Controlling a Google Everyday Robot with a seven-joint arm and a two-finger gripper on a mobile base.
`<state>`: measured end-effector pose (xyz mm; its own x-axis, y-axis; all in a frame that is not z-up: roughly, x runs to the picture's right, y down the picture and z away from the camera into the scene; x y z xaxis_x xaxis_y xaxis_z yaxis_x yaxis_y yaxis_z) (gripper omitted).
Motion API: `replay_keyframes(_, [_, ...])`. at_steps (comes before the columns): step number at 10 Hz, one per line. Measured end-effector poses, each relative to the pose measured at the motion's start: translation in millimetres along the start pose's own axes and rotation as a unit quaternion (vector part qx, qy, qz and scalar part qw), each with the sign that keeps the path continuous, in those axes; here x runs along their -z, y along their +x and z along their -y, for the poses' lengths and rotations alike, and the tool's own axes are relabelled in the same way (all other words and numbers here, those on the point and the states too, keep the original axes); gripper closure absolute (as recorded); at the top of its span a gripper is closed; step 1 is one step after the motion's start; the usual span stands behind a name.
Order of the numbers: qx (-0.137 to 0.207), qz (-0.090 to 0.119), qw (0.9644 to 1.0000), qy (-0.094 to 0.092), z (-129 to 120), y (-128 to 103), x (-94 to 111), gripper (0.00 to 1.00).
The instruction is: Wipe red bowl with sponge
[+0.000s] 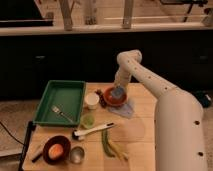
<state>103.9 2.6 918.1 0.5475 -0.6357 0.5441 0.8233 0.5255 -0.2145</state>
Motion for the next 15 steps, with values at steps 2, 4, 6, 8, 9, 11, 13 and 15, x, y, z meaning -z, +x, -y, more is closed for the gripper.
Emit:
replay_keyframes(2, [0.006,0.002,1.0,0.002,-1.5,1.1,1.1,0.99])
replay_keyframes(4, [0.005,-0.002,1.0,0.002,-0.1,2.9,0.5,0.99])
replay_keyframes(6, [-0.004,-0.013,0.9999,0.003,1.9,9.3,-1.3,0.99])
replay_keyframes(8, [-0.013,-0.029,0.9995,-0.001,3.3,21.6,-5.0,0.99])
replay_keyframes(9, [-0.013,-0.032,0.9994,0.0,7.4,24.0,-6.6,0.99])
replay_keyframes(11, [0.003,-0.033,0.9994,0.0,24.9,19.6,-12.2,0.99])
replay_keyframes(13, [0.028,-0.032,0.9991,-0.004,40.2,8.4,-18.0,0.99])
replay_keyframes(15, [0.059,-0.028,0.9978,-0.009,44.8,-6.2,-20.8,0.99])
